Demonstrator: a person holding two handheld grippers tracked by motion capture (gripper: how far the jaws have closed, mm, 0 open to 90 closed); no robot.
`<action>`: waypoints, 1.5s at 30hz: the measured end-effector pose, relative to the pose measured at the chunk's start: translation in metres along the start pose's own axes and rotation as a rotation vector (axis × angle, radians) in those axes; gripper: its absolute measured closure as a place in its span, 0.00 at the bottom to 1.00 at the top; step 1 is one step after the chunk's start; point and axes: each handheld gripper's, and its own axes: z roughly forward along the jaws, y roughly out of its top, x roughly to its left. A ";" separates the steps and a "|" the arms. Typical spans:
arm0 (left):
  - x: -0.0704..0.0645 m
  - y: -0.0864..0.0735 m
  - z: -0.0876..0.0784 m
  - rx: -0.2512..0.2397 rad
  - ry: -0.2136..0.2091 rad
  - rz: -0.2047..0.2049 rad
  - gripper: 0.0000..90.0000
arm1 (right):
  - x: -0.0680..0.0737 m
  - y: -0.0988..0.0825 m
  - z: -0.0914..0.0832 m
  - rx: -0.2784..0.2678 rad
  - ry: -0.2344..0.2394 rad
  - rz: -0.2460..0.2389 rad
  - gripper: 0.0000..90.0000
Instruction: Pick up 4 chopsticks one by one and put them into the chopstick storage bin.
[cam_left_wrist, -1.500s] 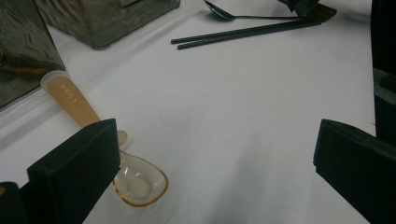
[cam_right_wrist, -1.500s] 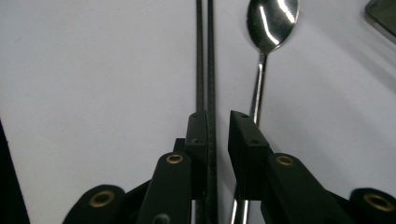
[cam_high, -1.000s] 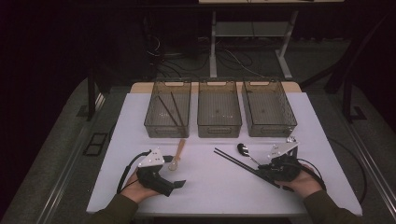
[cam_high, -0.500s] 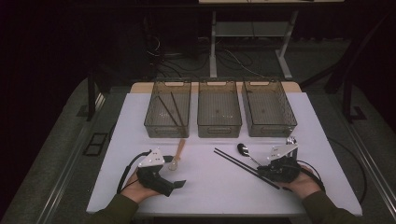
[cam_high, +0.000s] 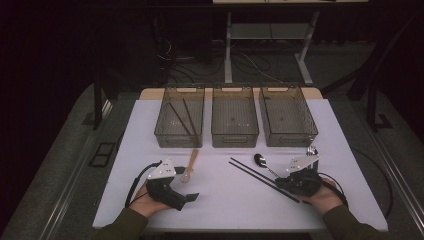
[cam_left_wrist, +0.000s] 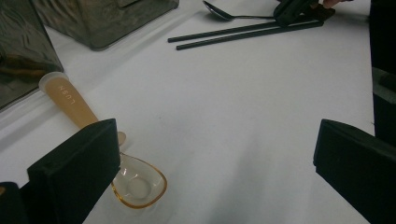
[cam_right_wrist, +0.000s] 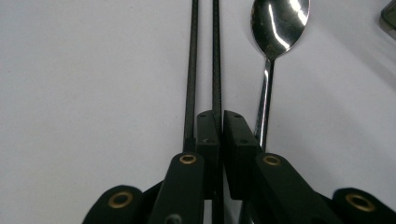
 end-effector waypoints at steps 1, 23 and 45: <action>0.000 0.000 0.000 -0.001 0.000 0.000 0.00 | 0.000 0.000 0.000 0.002 -0.004 -0.002 0.95; 0.000 0.000 0.000 -0.003 -0.002 0.003 0.00 | -0.007 0.004 -0.022 -0.098 0.024 0.055 0.95; 0.000 -0.001 0.001 -0.011 -0.009 -0.002 0.00 | -0.003 0.024 -0.034 -0.195 0.055 0.057 0.95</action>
